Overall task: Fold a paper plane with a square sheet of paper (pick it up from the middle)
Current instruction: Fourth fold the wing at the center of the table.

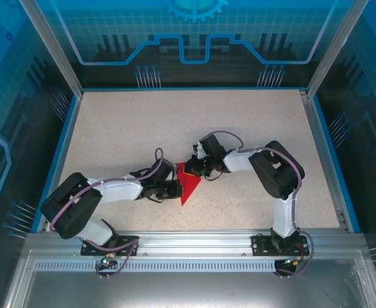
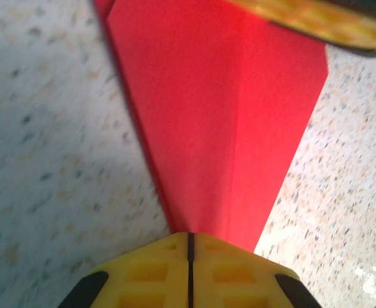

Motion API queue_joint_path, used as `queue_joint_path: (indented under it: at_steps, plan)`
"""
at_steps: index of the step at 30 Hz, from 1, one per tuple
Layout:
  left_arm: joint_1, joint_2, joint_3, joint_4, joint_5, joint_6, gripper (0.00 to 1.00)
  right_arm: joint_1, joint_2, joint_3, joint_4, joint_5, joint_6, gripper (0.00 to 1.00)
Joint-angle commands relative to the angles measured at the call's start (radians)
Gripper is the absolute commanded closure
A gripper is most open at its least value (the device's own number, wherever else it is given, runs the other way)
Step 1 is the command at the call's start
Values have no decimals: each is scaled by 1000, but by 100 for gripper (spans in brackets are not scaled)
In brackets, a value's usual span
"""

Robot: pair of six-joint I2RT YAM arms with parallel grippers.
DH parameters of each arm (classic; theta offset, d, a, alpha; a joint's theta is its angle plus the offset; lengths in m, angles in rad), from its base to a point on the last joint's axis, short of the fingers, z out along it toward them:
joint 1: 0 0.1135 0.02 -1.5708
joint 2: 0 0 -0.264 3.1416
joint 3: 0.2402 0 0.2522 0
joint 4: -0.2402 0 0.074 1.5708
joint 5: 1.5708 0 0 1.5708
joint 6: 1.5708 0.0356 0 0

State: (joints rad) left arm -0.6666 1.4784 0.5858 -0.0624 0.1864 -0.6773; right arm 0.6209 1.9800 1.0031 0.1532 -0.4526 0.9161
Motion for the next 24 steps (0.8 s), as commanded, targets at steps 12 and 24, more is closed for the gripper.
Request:
queue_joint_path:
  at_steps: [12, 24]
  plan:
    - [144, 2, 69, 234, 346, -277, 79, 10, 5, -73, -8, 77, 77, 92]
    - [142, 185, 43, 371, 334, -383, 83, 10, 12, -70, -16, 74, 79, 92]
